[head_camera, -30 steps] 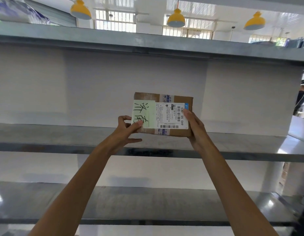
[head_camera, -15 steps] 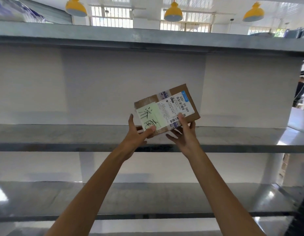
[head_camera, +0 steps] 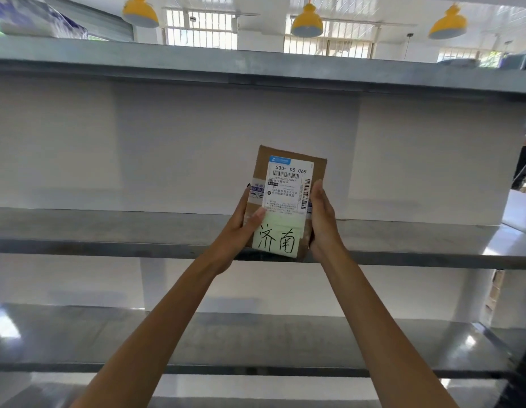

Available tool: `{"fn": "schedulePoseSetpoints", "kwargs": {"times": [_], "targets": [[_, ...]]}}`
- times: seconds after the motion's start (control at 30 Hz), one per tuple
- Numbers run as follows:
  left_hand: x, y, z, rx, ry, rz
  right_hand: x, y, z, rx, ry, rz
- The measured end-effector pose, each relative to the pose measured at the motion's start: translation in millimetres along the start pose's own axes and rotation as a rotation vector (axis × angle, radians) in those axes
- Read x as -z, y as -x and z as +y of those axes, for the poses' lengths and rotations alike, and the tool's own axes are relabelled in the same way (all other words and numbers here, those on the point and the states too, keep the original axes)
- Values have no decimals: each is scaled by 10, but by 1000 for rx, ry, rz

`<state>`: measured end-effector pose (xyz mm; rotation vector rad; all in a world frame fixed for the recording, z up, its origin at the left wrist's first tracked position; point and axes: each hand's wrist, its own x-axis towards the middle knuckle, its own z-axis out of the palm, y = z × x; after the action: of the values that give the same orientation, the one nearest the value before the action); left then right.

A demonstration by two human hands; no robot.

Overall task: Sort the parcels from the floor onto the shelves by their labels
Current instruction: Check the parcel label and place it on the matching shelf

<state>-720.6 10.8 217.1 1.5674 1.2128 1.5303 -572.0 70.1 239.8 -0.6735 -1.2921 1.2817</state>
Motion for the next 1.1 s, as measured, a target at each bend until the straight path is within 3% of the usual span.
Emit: {"fn": "schedulePoseSetpoints", "kwargs": {"times": [0.1, 0.3, 0.47, 0.6, 0.83, 1.1], "targets": [[11, 17, 47, 59, 18, 100, -78, 9, -24, -17, 84, -74], [155, 144, 45, 119, 57, 224, -241, 87, -97, 159, 248, -209], [412, 306, 32, 75, 64, 312, -522, 152, -5, 209, 229, -235], [763, 534, 110, 68, 9, 391, -910, 271, 128, 122, 134, -300], [1552, 991, 330, 40, -70, 540, -1817, 549, 308, 68, 3, -447], [2611, 1561, 366, 48, -50, 630, -2941, 932, 561, 44, -101, -450]]}}
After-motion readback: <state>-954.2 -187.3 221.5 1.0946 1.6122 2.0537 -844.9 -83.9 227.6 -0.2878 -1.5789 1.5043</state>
